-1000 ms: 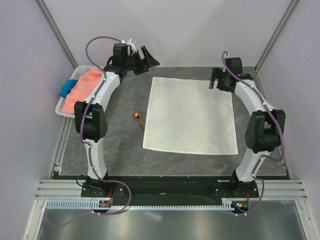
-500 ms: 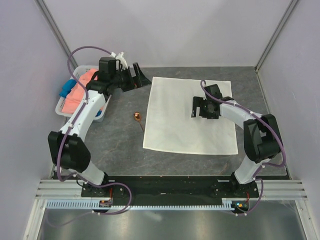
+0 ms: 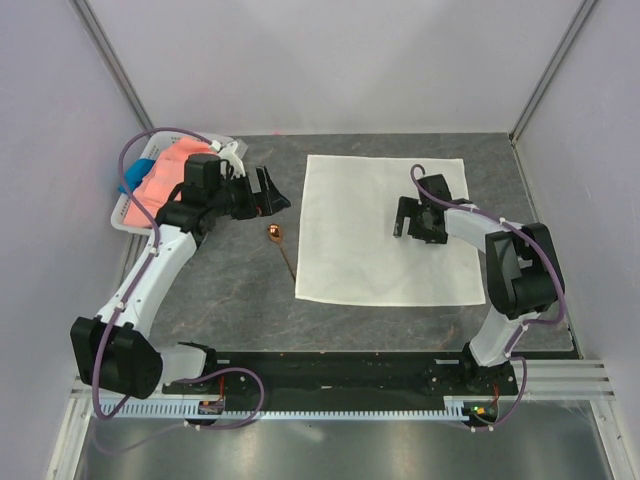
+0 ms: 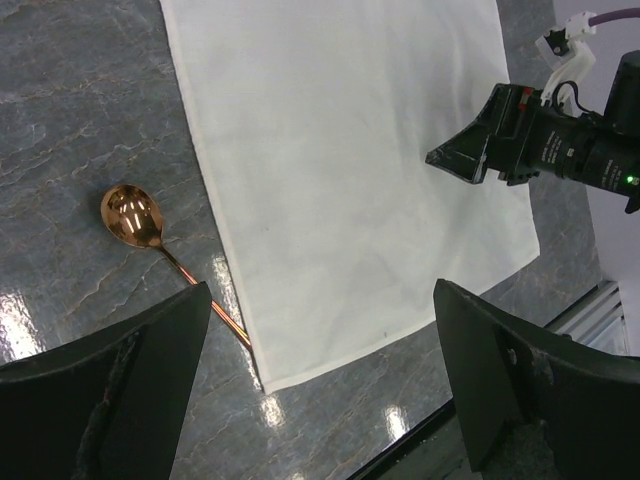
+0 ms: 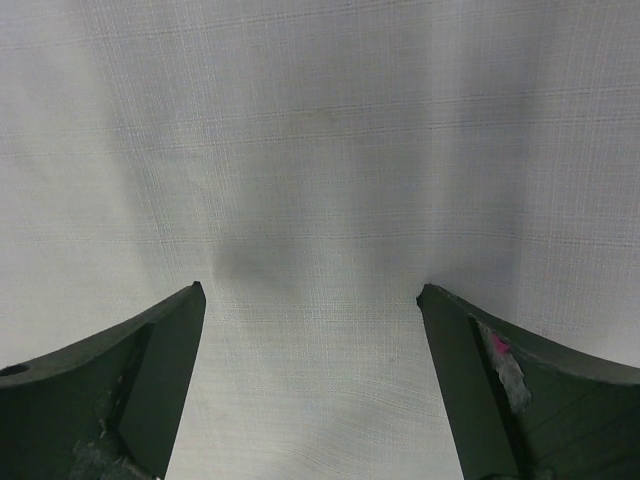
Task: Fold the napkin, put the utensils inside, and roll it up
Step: Flatten the napkin out
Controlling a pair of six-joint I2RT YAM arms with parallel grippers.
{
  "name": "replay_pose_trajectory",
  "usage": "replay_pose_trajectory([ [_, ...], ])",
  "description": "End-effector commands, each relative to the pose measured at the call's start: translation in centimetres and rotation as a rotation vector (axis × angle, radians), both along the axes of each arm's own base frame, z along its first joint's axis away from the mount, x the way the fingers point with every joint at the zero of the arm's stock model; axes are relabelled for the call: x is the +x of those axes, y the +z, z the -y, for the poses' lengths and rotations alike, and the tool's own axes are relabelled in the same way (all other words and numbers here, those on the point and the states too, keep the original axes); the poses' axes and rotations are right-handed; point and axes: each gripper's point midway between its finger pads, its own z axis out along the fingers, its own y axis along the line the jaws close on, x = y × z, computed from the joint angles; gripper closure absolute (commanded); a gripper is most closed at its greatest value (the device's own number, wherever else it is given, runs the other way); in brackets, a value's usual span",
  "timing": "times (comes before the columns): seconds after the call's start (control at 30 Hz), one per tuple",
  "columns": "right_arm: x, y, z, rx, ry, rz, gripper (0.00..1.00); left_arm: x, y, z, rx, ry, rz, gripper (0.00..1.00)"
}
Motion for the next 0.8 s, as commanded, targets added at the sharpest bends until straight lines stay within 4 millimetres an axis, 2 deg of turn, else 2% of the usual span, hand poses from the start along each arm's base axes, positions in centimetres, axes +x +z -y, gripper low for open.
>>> replay_pose_trajectory([
  [0.0, -2.1, -2.5, 3.3, -0.037, -0.091, -0.081, 0.02, 0.0, 1.9, -0.2, 0.013, -0.011, 0.107, 0.00],
  [0.1, -2.4, -2.4, 4.6, -0.043, -0.109, -0.083, 0.02, -0.1, 2.5, -0.3, 0.010, -0.008, 0.125, 0.00],
  [0.2, -2.0, -1.3, 4.5, -0.044, -0.090, -0.056, 0.02, -0.2, 2.5, -0.4, 0.011, -0.007, 0.125, 0.00],
  [0.27, -1.6, 0.5, 3.8, -0.037, -0.054, -0.013, 0.02, -0.1, 2.5, -0.5, 0.012, 0.001, 0.126, 0.00],
  [0.3, -1.3, 1.7, 2.6, -0.050, -0.019, 0.023, 0.03, 0.0, 2.4, -0.6, 0.019, 0.013, 0.126, 0.00],
  [0.33, -1.0, 3.8, 1.6, -0.057, 0.006, 0.082, 0.03, 0.1, 2.4, -0.8, 0.023, 0.020, 0.128, 0.00],
  [0.37, -0.9, 4.9, 0.9, -0.081, 0.023, 0.116, 0.03, 0.1, 2.4, -0.9, 0.026, 0.028, 0.132, 0.00],
  [0.4, -1.2, 6.3, -1.8, -0.070, 0.095, 0.156, 0.04, 0.1, 2.4, -1.1, 0.034, 0.036, 0.132, 0.00],
  [0.43, -1.3, 8.0, -3.3, -0.050, 0.135, 0.198, 0.05, 0.1, 2.5, -1.2, 0.042, 0.035, 0.144, 0.00],
  [0.47, -1.7, 8.6, -5.0, -0.031, 0.180, 0.217, 0.07, 0.0, 2.5, -1.3, 0.048, 0.036, 0.149, 0.00],
  [0.5, -2.8, 9.4, -8.1, -0.016, 0.265, 0.239, 0.13, 0.0, 2.3, -1.6, 0.061, 0.048, 0.151, 0.00],
  [0.53, -3.4, 9.8, -9.7, -0.009, 0.312, 0.254, 0.16, -0.1, 2.6, -1.9, 0.067, 0.065, 0.160, 0.00],
  [0.57, -4.1, 9.9, -11.3, -0.006, 0.358, 0.258, 0.18, -0.3, 2.8, -2.2, 0.073, 0.082, 0.163, 0.00],
  [0.6, -5.6, 10.2, -14.3, -0.003, 0.441, 0.269, 0.23, -0.2, 2.8, -3.0, 0.093, 0.120, 0.171, 0.00],
  [0.67, -7.1, 9.0, -17.0, -0.033, 0.517, 0.236, 0.28, -0.5, 3.8, -4.1, 0.124, 0.161, 0.218, 0.00],
  [0.7, -8.1, 9.4, -19.2, -0.061, 0.562, 0.264, 0.31, -0.4, 3.8, -4.9, 0.154, 0.195, 0.231, 0.00],
  [0.77, -9.5, 7.8, -21.2, -0.105, 0.628, 0.235, 0.33, -0.4, 4.1, -5.8, 0.201, 0.217, 0.250, 0.00],
])
